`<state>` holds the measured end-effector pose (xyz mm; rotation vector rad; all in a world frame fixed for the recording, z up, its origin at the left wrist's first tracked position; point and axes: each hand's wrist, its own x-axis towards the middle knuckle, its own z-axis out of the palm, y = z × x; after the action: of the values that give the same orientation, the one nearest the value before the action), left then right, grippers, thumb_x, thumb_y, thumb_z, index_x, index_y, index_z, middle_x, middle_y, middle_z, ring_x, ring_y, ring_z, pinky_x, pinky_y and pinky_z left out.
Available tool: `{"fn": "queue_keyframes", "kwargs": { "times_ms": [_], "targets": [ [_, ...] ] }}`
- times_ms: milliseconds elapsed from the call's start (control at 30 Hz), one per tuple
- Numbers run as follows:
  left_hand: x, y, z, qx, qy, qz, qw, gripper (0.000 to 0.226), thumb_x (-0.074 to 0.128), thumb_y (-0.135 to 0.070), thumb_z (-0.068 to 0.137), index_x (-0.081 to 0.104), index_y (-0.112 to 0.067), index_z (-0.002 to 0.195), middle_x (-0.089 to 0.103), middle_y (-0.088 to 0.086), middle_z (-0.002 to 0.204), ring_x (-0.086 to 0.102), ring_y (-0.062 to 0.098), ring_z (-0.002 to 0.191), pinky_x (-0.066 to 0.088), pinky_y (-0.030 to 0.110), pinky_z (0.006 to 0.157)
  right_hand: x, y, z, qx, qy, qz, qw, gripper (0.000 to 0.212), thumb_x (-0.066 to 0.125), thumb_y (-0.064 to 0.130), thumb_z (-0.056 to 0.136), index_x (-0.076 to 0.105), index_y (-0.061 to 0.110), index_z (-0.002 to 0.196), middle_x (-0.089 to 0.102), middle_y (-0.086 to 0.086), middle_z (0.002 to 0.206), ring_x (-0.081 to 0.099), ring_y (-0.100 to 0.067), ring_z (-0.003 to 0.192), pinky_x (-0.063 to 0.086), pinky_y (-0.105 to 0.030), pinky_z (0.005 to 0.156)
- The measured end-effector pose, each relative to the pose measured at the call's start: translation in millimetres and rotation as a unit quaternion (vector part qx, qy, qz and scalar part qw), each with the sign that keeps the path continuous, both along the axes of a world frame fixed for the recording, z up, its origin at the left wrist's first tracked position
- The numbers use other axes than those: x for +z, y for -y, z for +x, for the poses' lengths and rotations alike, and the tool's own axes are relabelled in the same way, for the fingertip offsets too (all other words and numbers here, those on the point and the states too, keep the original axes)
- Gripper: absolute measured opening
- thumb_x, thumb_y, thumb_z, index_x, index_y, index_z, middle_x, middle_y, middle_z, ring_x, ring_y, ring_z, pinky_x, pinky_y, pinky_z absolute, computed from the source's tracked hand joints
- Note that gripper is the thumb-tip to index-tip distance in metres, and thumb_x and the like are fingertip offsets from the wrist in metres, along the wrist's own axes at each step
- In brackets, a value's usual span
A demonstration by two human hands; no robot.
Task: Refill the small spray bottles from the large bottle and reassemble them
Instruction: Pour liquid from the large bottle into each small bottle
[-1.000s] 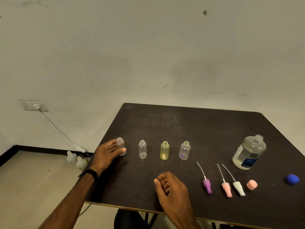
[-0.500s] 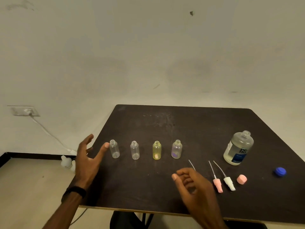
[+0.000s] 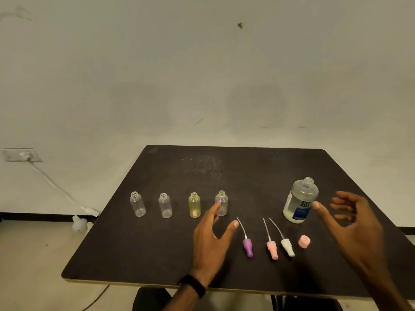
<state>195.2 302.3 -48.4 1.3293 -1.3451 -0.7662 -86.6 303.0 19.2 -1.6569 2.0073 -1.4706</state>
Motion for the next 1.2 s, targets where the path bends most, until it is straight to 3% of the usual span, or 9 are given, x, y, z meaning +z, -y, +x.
{"fn": "queue_keyframes", "kwargs": {
  "times_ms": [133, 300, 500, 767, 967, 1100, 1200],
  "targets": [
    [-9.3, 13.4, -21.2, 0.061, -0.021, 0.034, 0.997, 0.072, 0.079, -0.039, 0.082, 0.046, -0.029, 0.145, 0.055, -0.012, 0.142, 0.051, 0.003, 0.13, 0.044, 0.031, 0.111, -13.9, 25.0, -18.9, 0.015, 0.059, 0.099, 0.993, 0.1, 0.084, 0.05, 0.06, 0.034, 0.024, 0.143, 0.046, -0.005, 0.14, 0.054, -0.024, 0.117, 0.052, -0.044, 0.092],
    [-18.5, 27.5, -28.1, 0.114, -0.017, 0.054, 0.992, 0.076, 0.077, -0.037, 0.084, 0.04, -0.025, 0.149, 0.05, -0.005, 0.149, 0.049, 0.01, 0.133, 0.042, 0.034, 0.111, -31.6, 48.8, -29.7, 0.111, 0.057, 0.177, 0.976, 0.117, 0.084, 0.056, 0.052, 0.028, 0.023, 0.149, 0.038, -0.002, 0.15, 0.046, -0.02, 0.13, 0.045, -0.041, 0.104],
    [-21.3, 48.3, -32.1, 0.115, 0.001, 0.052, 0.992, 0.072, 0.076, -0.036, 0.086, 0.041, -0.025, 0.148, 0.054, -0.009, 0.143, 0.051, 0.009, 0.13, 0.042, 0.026, 0.105, -40.2, 64.3, -26.5, 0.145, 0.084, 0.178, 0.97, 0.103, 0.083, 0.052, 0.058, 0.034, 0.027, 0.144, 0.044, 0.0, 0.147, 0.047, -0.02, 0.129, 0.042, -0.038, 0.103],
    [-29.9, 71.9, -34.1, 0.127, -0.011, 0.043, 0.991, 0.067, 0.078, -0.037, 0.084, 0.048, -0.025, 0.142, 0.063, -0.014, 0.13, 0.06, 0.006, 0.12, 0.05, 0.03, 0.102, -44.5, 78.1, -24.9, 0.15, 0.121, 0.169, 0.967, 0.085, 0.082, 0.037, 0.069, 0.037, 0.024, 0.141, 0.05, -0.001, 0.141, 0.05, -0.019, 0.125, 0.043, -0.038, 0.102],
    [-31.5, 80.1, -29.5, 0.109, -0.034, 0.044, 0.993, 0.063, 0.077, -0.03, 0.086, 0.05, -0.023, 0.143, 0.062, -0.013, 0.128, 0.058, 0.001, 0.116, 0.044, 0.013, 0.093, -47.2, 82.5, -26.5, 0.147, 0.117, 0.173, 0.967, 0.08, 0.082, 0.034, 0.07, 0.04, 0.023, 0.138, 0.054, 0.0, 0.135, 0.05, -0.011, 0.113, 0.045, -0.037, 0.099],
    [-36.3, 83.6, -25.5, 0.102, -0.029, 0.033, 0.994, 0.054, 0.077, -0.032, 0.086, 0.057, -0.029, 0.135, 0.068, -0.012, 0.125, 0.063, 0.004, 0.116, 0.052, 0.027, 0.1, -47.0, 84.4, -27.0, 0.147, 0.114, 0.159, 0.97, 0.077, 0.084, 0.035, 0.066, 0.044, 0.028, 0.132, 0.056, 0.007, 0.124, 0.054, -0.013, 0.113, 0.046, -0.034, 0.096],
    [-32.4, 83.3, -23.8, 0.086, -0.03, 0.017, 0.996, 0.055, 0.077, -0.034, 0.086, 0.057, -0.029, 0.136, 0.066, -0.012, 0.128, 0.061, 0.002, 0.119, 0.052, 0.029, 0.102, -45.3, 85.9, -24.8, 0.159, 0.097, 0.15, 0.971, 0.073, 0.085, 0.034, 0.065, 0.045, 0.034, 0.126, 0.055, 0.014, 0.116, 0.054, -0.012, 0.112, 0.047, -0.034, 0.096]
  ]
}}
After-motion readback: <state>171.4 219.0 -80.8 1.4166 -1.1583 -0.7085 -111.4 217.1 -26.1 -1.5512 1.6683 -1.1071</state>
